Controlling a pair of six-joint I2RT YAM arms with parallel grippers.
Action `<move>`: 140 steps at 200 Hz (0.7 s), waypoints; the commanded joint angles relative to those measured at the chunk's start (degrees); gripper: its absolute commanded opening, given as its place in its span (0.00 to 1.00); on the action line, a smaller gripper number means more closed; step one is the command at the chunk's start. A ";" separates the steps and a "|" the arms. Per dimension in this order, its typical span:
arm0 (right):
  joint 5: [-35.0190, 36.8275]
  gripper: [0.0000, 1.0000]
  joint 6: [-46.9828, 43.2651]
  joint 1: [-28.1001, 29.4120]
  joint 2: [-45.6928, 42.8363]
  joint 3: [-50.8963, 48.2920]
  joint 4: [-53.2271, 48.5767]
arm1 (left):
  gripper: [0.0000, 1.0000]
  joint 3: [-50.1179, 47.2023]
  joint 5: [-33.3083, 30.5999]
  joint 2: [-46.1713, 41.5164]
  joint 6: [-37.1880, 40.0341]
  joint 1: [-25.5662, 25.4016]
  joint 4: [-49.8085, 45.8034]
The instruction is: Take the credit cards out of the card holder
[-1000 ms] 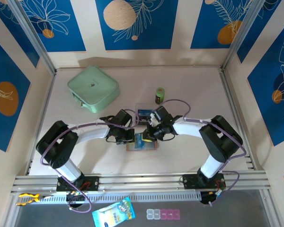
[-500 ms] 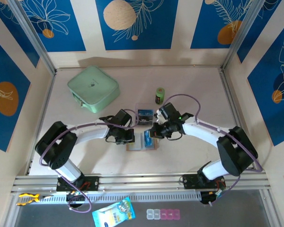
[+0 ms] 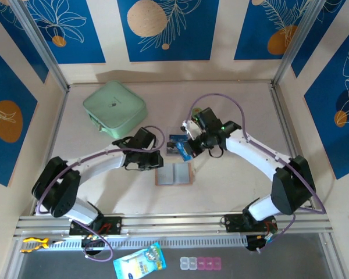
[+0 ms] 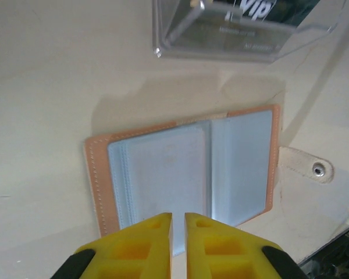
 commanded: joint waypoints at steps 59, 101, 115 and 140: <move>2.37 0.00 -30.54 -3.07 19.67 26.98 -19.49 | 0.17 -2.47 0.34 -7.71 1.80 7.65 -2.93; 1.01 0.00 -33.51 -3.18 26.63 34.19 -23.78 | 0.17 -4.53 2.12 -9.60 1.09 10.86 -2.66; 0.52 0.00 -33.77 -3.18 28.19 35.86 -24.46 | 0.18 -4.65 2.50 -9.86 1.07 11.54 -2.49; 1.36 0.00 -34.85 -2.98 30.07 36.58 -24.52 | 0.18 -4.54 3.16 -9.66 1.25 12.37 -2.28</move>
